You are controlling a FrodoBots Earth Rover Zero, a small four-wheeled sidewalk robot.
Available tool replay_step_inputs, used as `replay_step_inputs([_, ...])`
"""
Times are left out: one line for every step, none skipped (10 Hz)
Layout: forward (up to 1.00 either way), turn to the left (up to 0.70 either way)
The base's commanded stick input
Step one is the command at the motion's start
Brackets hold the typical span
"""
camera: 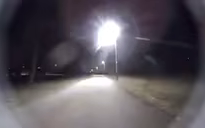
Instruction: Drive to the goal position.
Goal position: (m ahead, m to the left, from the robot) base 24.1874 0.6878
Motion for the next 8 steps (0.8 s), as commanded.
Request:
replay_step_inputs([1.0, 0.0])
replay_step_inputs([1.0, 0.0])
replay_step_inputs([1.0, 0.0])
replay_step_inputs([1.0, 0.0])
replay_step_inputs([1.0, 0.0])
replay_step_inputs([1.0, 0.0])
replay_step_inputs([1.0, 0.0])
replay_step_inputs([1.0, 0.0])
